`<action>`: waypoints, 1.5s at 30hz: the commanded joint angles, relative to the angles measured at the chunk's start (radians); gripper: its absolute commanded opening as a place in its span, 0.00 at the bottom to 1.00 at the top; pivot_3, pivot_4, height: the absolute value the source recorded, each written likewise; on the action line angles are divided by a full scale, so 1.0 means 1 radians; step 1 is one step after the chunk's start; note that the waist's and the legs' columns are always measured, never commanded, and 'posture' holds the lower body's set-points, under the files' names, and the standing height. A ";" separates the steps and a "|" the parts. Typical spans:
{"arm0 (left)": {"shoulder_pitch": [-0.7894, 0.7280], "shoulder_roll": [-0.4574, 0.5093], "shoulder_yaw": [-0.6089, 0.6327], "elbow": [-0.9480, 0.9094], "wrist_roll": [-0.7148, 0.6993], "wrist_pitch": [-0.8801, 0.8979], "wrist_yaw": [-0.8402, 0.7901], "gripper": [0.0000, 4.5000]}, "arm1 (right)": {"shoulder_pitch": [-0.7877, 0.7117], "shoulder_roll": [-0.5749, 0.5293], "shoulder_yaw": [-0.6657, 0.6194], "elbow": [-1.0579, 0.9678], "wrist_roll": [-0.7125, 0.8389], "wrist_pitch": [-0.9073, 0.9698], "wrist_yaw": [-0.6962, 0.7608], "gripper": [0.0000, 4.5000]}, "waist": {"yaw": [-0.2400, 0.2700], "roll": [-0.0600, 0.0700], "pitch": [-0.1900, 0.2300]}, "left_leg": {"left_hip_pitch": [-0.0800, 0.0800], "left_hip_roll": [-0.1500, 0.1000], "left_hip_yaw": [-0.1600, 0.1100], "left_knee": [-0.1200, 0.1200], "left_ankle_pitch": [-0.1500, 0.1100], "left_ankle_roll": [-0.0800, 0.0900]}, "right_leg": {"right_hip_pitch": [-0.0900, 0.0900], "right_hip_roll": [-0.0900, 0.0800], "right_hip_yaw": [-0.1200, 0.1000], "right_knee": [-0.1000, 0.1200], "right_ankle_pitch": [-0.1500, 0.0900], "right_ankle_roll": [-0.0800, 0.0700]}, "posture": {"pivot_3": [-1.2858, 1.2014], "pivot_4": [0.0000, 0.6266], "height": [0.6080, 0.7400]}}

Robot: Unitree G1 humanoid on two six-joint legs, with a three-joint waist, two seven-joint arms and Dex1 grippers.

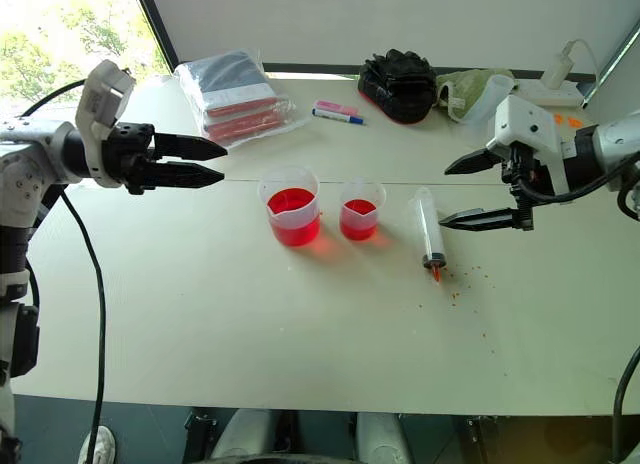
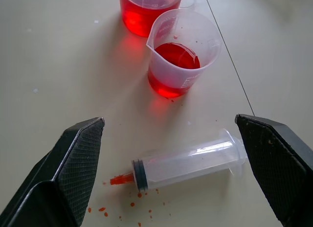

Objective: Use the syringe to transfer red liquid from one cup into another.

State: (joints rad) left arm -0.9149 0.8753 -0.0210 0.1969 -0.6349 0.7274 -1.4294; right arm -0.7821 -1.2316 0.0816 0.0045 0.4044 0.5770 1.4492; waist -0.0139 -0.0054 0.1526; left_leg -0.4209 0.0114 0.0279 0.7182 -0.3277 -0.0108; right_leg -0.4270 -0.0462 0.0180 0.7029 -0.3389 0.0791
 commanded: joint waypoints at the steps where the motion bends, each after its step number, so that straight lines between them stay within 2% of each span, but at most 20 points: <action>1: -0.029 0.001 0.023 -0.002 0.010 -0.018 -0.010 0.63 | -0.021 0.008 -0.028 -0.007 -0.006 -0.003 -0.001 1.00 | 0.000 0.000 0.000 | 0.000 0.000 0.000 0.000 0.000 0.000 | 0.000 0.000 0.000 0.000 0.000 0.000 | 0.52 0.24 0.78; 20: -0.026 -0.027 0.035 0.005 0.041 -0.051 0.004 0.63 | -0.011 0.027 -0.036 -0.022 -0.032 0.024 -0.035 1.00 | 0.000 0.000 0.000 | 0.000 0.000 0.000 0.000 0.000 0.000 | 0.000 0.000 0.000 0.000 0.000 0.000 | 0.52 0.24 0.78; 33: -0.008 -0.018 0.043 -0.019 0.033 -0.039 0.018 0.63 | -0.046 0.062 0.021 0.004 -0.132 0.033 -0.089 1.00 | -0.001 0.000 0.000 | 0.000 0.000 0.000 0.000 0.000 0.000 | -0.001 0.000 0.000 0.001 0.000 0.000 | 0.52 0.24 0.78; 38: -0.001 -0.022 0.042 -0.022 0.037 -0.043 0.024 0.63 | -0.107 0.078 0.085 0.029 -0.201 0.163 -0.142 1.00 | -0.001 0.000 0.000 | 0.000 0.000 0.000 0.000 0.000 0.000 | -0.001 0.000 0.000 0.001 0.000 0.000 | 0.52 0.24 0.78; 45: 0.004 -0.056 0.031 -0.021 0.034 -0.053 0.029 0.63 | -0.217 0.126 0.187 0.014 -0.235 0.617 -0.265 1.00 | 0.000 0.000 0.000 | -0.001 0.000 0.000 0.000 0.000 0.000 | -0.001 0.000 0.000 0.001 0.000 0.000 | 0.52 0.24 0.78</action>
State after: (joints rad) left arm -0.8955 0.8192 -0.0122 0.1922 -0.5976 0.6875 -1.4008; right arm -0.9544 -1.1030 0.2711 0.0417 0.1793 1.0916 1.2202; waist -0.0135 -0.0053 0.1526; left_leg -0.4218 0.0111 0.0279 0.7185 -0.3277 -0.0109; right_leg -0.4284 -0.0467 0.0181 0.7045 -0.3389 0.0791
